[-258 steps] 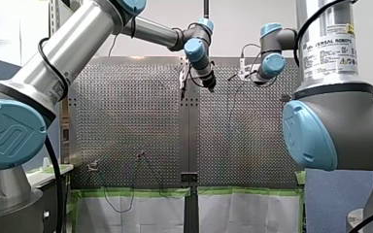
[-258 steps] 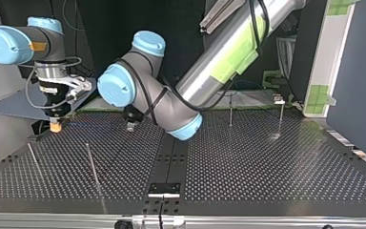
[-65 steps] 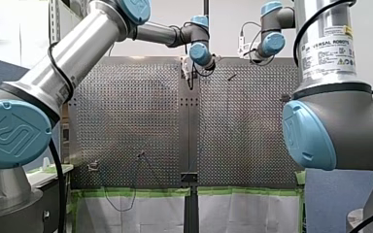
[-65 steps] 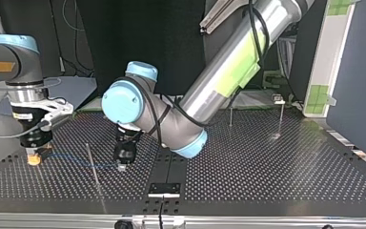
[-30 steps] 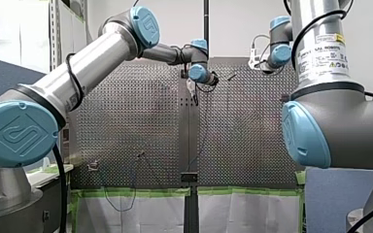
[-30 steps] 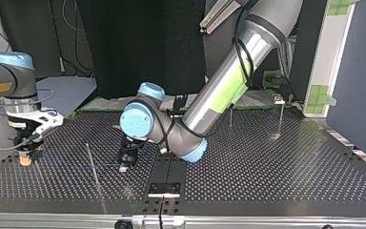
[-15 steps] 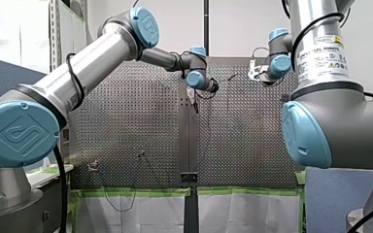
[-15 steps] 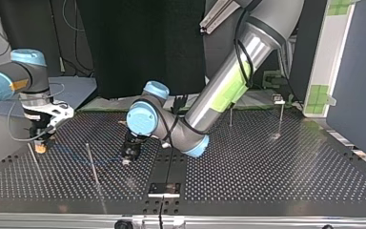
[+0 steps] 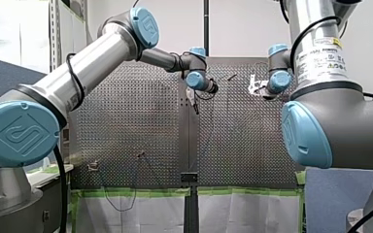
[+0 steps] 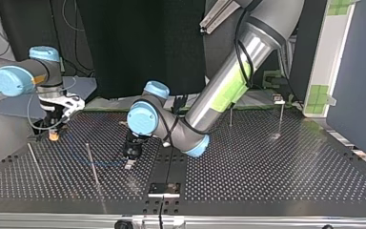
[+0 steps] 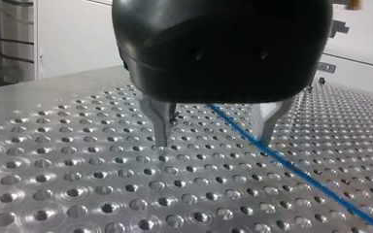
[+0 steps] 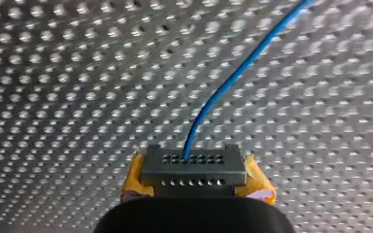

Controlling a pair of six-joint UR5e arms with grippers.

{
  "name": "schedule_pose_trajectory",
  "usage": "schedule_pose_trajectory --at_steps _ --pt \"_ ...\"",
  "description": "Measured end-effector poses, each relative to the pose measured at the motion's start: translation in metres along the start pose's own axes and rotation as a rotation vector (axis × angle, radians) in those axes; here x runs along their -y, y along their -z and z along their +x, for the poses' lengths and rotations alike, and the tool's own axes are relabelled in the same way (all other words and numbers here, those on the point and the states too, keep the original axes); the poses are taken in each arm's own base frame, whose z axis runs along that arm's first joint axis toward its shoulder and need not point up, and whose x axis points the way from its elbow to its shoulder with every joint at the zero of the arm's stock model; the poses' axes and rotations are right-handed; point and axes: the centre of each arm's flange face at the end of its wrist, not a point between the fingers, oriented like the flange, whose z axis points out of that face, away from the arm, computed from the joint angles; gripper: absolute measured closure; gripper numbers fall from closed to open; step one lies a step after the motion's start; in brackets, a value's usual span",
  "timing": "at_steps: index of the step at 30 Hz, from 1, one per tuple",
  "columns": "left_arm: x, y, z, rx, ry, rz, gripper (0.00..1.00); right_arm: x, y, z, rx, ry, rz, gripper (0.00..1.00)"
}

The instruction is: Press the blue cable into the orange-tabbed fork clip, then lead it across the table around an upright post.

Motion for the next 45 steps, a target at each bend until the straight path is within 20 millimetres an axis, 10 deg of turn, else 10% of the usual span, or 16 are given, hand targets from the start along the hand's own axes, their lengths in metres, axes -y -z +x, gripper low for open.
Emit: schedule_pose_trajectory --at_steps 18,45 --pt "-0.005 0.005 0.000 0.011 0.000 -0.093 0.06 -0.019 -0.019 -0.104 0.103 0.046 -0.017 1.00" --pt "0.007 0.018 0.014 -0.090 0.073 -0.081 0.06 -0.037 -0.020 -0.174 0.181 0.063 -0.041 1.00"
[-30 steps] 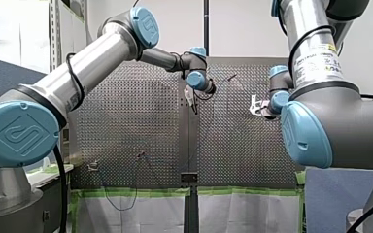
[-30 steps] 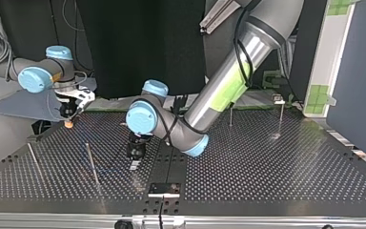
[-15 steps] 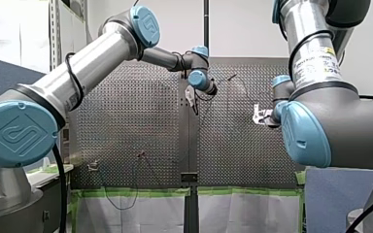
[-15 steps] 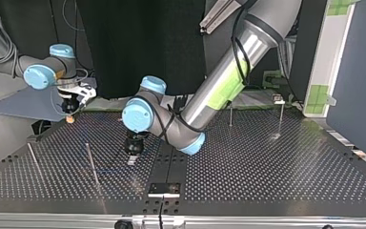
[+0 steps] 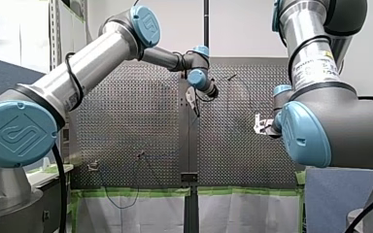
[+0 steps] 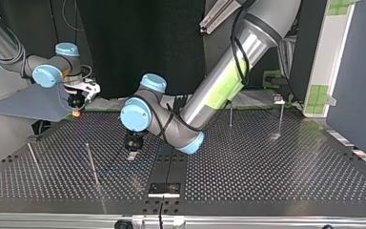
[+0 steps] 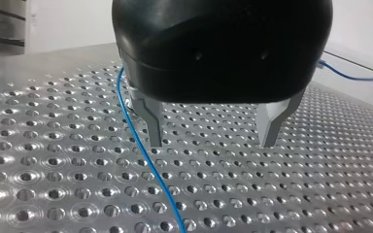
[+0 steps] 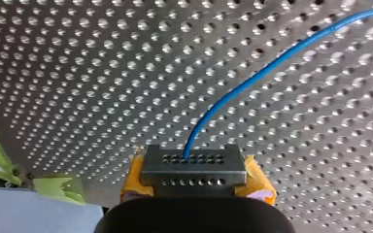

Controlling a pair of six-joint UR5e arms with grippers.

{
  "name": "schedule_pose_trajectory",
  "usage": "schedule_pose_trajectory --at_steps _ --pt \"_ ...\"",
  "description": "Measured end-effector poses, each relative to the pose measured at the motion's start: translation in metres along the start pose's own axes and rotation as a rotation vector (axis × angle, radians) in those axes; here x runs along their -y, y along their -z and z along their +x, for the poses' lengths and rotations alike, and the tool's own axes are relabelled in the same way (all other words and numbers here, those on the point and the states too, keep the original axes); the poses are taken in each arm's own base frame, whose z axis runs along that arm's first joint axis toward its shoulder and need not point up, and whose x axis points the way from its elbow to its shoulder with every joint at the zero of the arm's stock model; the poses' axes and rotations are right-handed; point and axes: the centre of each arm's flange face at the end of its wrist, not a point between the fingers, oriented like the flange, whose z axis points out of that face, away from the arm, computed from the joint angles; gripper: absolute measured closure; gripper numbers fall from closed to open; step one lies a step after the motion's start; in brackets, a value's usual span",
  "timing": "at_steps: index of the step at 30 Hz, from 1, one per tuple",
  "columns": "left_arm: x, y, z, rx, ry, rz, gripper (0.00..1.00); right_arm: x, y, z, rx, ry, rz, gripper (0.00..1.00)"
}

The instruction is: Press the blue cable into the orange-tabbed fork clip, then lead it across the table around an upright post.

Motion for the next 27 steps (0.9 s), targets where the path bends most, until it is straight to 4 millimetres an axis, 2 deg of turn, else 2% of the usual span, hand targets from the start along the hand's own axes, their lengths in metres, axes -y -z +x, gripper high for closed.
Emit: schedule_pose_trajectory --at_steps 11,17,21,27 --pt "0.017 0.000 0.001 0.095 0.091 0.001 0.06 -0.002 -0.003 -0.016 0.026 0.001 -0.015 1.00" --pt "0.023 0.000 0.000 0.150 0.103 -0.012 0.06 -0.002 -0.007 -0.033 0.052 0.001 -0.019 1.00" --pt "0.019 0.001 0.007 0.152 0.097 -0.028 0.06 -0.002 -0.010 -0.042 0.055 -0.001 -0.020 1.00" --pt "0.010 0.000 0.021 0.147 0.090 -0.039 0.06 -0.004 -0.014 -0.044 0.031 -0.008 -0.023 1.00"
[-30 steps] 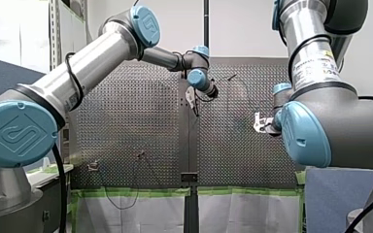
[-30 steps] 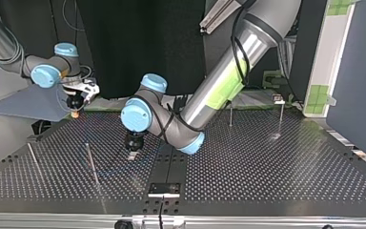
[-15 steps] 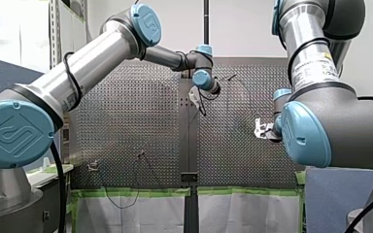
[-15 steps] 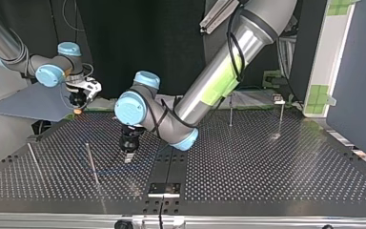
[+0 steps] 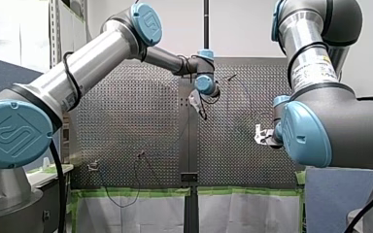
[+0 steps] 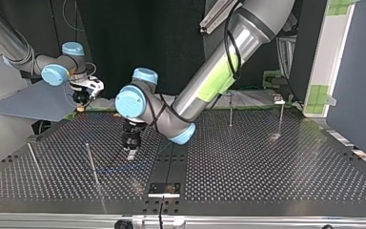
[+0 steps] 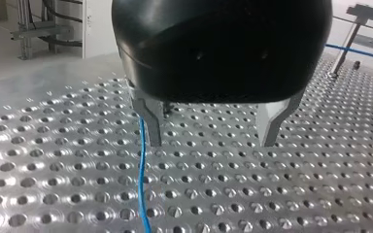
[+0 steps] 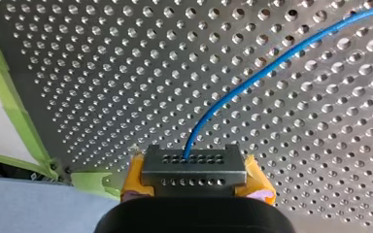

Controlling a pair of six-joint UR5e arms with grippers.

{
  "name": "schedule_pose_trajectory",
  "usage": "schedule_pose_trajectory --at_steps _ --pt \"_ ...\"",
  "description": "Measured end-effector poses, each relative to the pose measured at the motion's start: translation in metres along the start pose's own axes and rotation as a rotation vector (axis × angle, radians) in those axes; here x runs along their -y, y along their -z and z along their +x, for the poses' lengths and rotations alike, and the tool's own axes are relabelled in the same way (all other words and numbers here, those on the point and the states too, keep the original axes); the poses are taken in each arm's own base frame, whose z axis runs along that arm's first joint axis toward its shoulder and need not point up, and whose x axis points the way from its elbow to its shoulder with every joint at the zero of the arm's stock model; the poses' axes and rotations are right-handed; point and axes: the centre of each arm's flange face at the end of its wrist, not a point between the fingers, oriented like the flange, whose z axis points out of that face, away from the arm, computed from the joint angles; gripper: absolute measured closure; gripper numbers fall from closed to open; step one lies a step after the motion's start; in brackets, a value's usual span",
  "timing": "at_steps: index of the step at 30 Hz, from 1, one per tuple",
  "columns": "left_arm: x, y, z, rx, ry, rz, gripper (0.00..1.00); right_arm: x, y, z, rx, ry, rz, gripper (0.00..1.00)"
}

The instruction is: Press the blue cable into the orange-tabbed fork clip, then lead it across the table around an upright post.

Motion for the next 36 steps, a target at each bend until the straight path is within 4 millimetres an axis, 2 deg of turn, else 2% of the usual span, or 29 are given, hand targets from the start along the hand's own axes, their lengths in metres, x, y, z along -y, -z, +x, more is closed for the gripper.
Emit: schedule_pose_trajectory --at_steps 4,8,19,33,36 --pt "0.001 -0.001 -0.006 0.025 -0.024 -0.018 0.06 -0.001 -0.004 -0.004 -0.014 -0.002 -0.002 1.00" --pt "0.003 -0.002 -0.014 0.047 -0.050 -0.039 0.06 -0.002 -0.010 -0.019 -0.011 -0.001 -0.004 1.00" --pt "0.001 0.000 -0.016 0.044 -0.082 -0.076 0.06 -0.006 -0.026 -0.065 -0.007 0.006 -0.010 1.00" --pt "0.000 0.001 -0.015 0.032 -0.103 -0.080 0.06 -0.032 -0.043 -0.138 0.028 -0.007 -0.050 1.00" --pt "0.000 0.002 -0.015 0.026 -0.110 -0.084 0.06 -0.035 -0.044 -0.146 0.035 -0.008 -0.054 1.00"
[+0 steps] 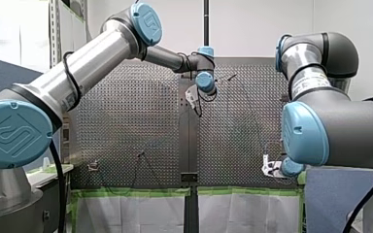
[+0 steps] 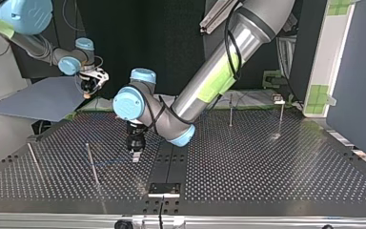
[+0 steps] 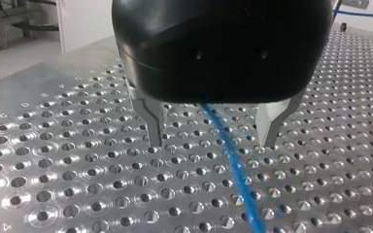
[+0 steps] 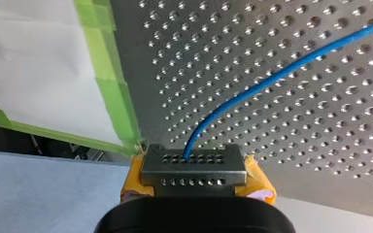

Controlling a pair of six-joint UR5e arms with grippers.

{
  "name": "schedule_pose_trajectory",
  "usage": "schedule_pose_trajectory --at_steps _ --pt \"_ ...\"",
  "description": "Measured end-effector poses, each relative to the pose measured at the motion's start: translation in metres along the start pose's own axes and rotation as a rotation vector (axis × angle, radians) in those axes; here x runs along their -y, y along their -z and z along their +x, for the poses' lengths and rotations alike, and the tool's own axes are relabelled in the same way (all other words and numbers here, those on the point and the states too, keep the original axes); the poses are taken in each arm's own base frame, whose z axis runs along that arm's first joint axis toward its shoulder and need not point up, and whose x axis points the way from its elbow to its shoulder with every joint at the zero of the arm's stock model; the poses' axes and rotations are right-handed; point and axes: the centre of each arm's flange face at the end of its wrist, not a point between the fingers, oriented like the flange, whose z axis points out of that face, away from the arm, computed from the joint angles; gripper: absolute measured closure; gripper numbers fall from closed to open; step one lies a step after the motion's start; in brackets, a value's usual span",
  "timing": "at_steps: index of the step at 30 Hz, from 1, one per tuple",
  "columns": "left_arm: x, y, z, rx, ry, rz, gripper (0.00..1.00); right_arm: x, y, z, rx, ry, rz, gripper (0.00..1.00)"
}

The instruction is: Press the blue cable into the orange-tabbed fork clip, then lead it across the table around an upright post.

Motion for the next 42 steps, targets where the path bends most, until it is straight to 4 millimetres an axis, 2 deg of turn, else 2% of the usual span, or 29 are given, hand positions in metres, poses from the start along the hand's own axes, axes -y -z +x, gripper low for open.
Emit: schedule_pose_trajectory --at_steps 11,27,42 --pt "0.000 0.001 0.001 -0.007 -0.013 -0.003 0.06 -0.009 -0.003 -0.011 0.006 -0.005 -0.015 1.00" --pt "-0.003 0.002 0.000 -0.014 -0.019 -0.023 0.06 -0.019 -0.015 -0.046 0.045 -0.019 -0.024 1.00" --pt "-0.004 0.002 0.000 -0.020 -0.023 -0.026 0.06 -0.019 -0.017 -0.047 0.046 -0.017 -0.024 1.00"
